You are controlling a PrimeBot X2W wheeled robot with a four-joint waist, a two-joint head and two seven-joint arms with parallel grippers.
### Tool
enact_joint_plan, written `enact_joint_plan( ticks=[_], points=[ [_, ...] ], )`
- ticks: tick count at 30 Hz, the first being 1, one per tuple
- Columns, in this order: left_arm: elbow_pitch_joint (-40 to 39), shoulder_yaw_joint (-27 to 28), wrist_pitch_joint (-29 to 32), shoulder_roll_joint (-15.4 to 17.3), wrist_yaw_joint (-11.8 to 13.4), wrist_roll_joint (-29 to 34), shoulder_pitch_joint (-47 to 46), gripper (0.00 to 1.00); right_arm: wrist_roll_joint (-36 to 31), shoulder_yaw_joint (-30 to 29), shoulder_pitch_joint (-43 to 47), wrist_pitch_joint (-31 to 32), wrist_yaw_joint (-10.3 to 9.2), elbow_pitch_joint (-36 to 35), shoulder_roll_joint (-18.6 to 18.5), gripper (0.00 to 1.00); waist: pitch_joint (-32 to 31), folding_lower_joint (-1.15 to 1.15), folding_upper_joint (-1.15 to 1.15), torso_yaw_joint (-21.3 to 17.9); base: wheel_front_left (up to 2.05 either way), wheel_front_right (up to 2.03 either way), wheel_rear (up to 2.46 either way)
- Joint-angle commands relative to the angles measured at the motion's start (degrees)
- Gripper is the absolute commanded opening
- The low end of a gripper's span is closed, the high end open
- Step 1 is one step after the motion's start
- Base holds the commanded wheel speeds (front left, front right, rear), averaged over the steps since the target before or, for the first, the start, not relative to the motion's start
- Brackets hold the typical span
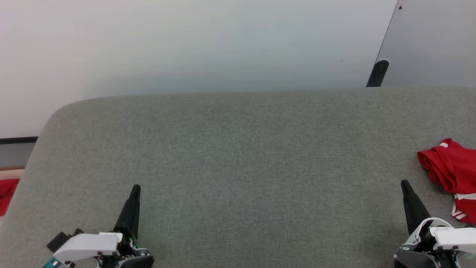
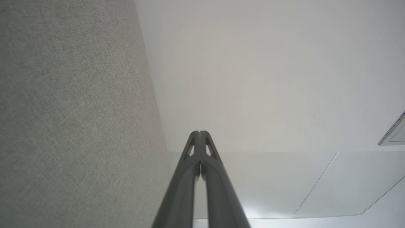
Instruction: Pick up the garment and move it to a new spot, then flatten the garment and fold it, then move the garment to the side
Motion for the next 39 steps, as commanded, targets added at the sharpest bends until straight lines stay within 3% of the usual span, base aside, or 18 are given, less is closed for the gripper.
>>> enact_joint_plan(
  ticks=[1, 39],
  points=[
    [0.1, 0.2, 0.1, 0.0, -0.3, -0.2, -0.5, 0.00, 0.2, 0.2, -0.2, 0.0, -0.08, 0.0, 0.2, 0.00, 0.0, 0.00, 0.00, 0.0, 0.00, 0.00, 0.00],
    [0.0, 0.1, 0.1, 0.0, -0.3, -0.2, -0.5, 0.00, 0.2, 0.2, -0.2, 0.0, -0.08, 0.0, 0.2, 0.00, 0.0, 0.00, 0.00, 0.0, 0.00, 0.00, 0.00]
  ],
)
